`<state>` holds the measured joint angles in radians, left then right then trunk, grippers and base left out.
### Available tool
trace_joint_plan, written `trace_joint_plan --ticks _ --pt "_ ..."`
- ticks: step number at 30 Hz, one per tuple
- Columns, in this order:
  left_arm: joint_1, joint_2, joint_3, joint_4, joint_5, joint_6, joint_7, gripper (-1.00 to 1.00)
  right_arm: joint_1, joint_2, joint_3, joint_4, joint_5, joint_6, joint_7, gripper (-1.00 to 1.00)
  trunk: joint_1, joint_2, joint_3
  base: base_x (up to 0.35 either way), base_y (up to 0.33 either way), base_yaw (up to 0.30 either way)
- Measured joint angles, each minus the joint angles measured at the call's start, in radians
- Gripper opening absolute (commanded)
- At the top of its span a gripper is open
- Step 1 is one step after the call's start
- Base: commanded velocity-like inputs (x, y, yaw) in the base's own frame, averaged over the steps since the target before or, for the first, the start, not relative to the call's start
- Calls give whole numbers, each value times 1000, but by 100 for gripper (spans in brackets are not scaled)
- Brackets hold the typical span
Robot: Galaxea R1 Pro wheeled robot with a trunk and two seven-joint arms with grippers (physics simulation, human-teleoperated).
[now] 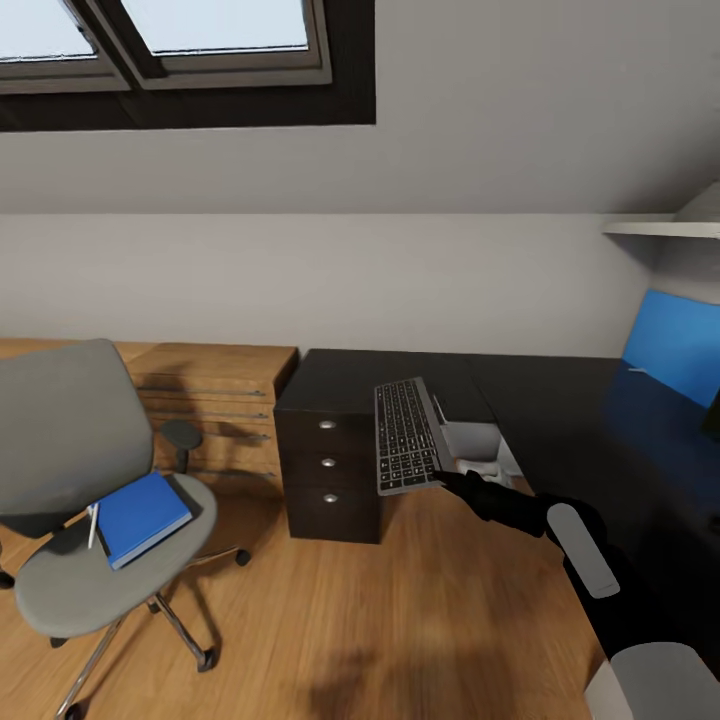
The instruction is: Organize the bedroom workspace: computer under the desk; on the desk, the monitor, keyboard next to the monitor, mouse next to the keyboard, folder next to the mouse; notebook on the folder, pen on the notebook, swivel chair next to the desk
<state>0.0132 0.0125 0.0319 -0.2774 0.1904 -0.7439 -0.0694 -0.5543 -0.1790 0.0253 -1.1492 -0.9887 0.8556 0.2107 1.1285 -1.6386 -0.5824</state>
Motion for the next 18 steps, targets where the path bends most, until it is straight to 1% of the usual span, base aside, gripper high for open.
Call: trace_joint_plan --ticks 14,18 --pt "0 0 0 0 1 0 0 100 0 0 0 0 4 -1 1 -100 0 0 0 -2 0 -239" --pt "0 0 0 0 1 0 0 100 0 1 0 0 4 -2 1 -100 0 0 0 -93 -15 -138"
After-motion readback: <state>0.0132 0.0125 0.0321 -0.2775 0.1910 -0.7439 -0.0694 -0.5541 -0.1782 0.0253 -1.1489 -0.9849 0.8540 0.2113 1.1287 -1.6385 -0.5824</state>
